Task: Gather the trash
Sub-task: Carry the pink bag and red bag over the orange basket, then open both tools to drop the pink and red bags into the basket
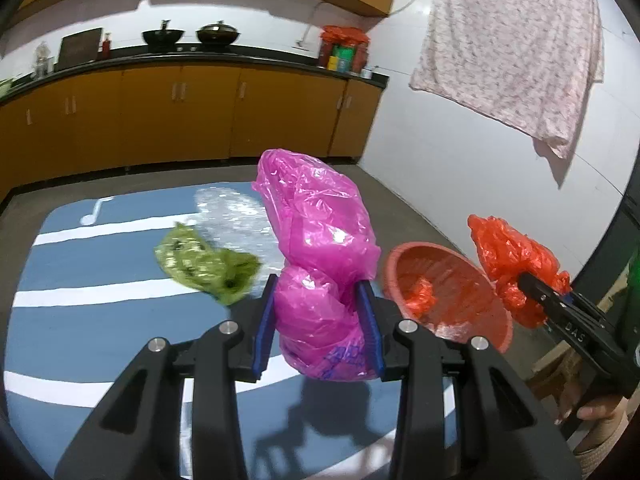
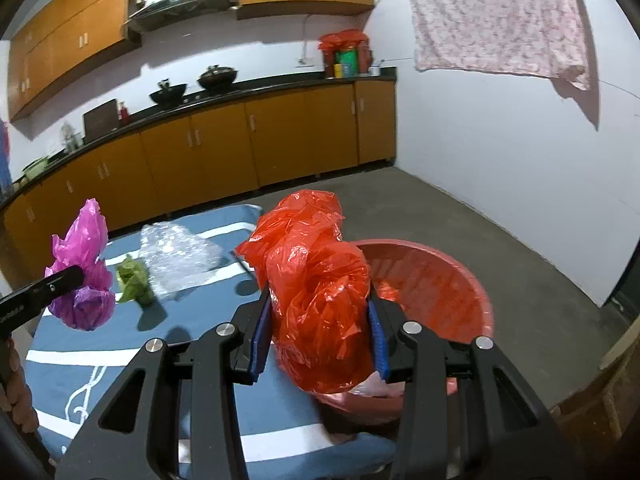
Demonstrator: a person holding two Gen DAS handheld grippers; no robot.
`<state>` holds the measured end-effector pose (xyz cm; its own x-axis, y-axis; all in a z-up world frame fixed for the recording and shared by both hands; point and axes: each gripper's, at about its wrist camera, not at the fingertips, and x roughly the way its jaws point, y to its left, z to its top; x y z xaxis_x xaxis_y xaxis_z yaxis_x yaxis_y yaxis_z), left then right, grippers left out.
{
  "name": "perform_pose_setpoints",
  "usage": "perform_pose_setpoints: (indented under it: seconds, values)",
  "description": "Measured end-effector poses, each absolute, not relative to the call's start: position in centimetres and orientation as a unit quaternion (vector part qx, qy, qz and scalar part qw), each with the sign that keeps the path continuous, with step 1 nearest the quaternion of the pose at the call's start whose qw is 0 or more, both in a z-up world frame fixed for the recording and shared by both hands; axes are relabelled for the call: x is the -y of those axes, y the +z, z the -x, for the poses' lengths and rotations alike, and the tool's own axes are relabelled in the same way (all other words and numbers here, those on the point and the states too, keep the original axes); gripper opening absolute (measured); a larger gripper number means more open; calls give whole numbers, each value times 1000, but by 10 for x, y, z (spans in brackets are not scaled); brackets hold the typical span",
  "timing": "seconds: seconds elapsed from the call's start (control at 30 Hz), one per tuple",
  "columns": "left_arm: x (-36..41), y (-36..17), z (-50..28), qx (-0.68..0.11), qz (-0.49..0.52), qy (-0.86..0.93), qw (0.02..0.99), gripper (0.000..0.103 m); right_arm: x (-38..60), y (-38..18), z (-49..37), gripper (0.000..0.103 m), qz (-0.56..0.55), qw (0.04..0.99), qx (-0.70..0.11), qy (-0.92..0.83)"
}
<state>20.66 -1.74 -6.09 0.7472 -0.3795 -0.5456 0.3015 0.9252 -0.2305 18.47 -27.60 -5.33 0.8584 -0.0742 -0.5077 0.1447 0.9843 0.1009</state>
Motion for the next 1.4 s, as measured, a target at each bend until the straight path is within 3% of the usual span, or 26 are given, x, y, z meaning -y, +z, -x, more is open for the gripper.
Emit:
perform_pose_setpoints:
  seconds: [0.77, 1.4]
  values:
    - [157, -86, -231, -328, 13, -283, 901, 38, 339, -59, -169, 41, -92, 955, -244, -143]
    - [221, -120, -270, -361, -18, -314, 878, 41, 361, -77, -204, 42, -113, 952, -242, -146]
